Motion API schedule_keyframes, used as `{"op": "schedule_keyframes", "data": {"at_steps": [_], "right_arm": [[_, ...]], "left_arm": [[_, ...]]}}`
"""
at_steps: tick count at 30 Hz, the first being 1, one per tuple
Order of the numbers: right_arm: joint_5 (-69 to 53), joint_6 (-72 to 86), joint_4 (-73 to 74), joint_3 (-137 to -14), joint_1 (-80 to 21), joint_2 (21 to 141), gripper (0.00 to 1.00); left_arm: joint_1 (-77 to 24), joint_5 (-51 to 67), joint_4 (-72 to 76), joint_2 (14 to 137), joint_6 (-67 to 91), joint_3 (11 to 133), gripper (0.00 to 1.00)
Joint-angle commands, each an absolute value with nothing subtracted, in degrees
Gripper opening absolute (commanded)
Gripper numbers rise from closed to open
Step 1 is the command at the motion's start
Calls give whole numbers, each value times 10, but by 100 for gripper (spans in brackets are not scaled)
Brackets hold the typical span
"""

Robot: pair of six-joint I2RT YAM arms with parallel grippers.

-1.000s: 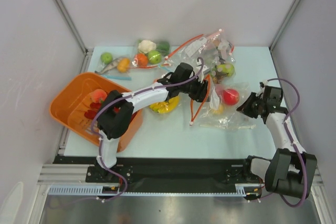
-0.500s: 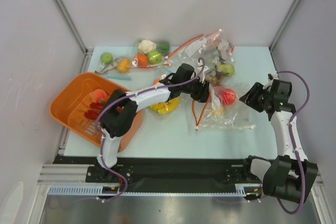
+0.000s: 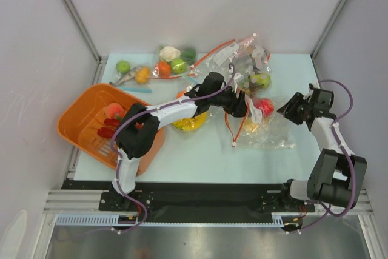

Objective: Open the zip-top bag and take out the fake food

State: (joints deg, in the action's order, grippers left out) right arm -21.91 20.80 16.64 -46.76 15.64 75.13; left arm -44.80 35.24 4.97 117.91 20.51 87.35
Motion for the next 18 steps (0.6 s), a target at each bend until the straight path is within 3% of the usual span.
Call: {"op": "schedule_keyframes", "data": {"at_steps": [1,8,11,14,15,18], "right_arm": [[-229,219,105,-478,159,775,44],[-229,223,93,-495,141,815,43],[-230,221,114,-514,135,801,49],[-226,227,133,-524,148,770,61],[-227,230,134,-526,155,763,68],[-232,240,137,-533,174,751,73]], "left_arm": [[-452,383,106,1189,238,894,67],[-452,385,115,1214,252,915,68],[-452,382,112,1217,252,916,69],[-452,382,110,1217,249,912,70],[-452,382,109,1217,248,911,70],[-452,384,107,1216,245,910,70]]}}
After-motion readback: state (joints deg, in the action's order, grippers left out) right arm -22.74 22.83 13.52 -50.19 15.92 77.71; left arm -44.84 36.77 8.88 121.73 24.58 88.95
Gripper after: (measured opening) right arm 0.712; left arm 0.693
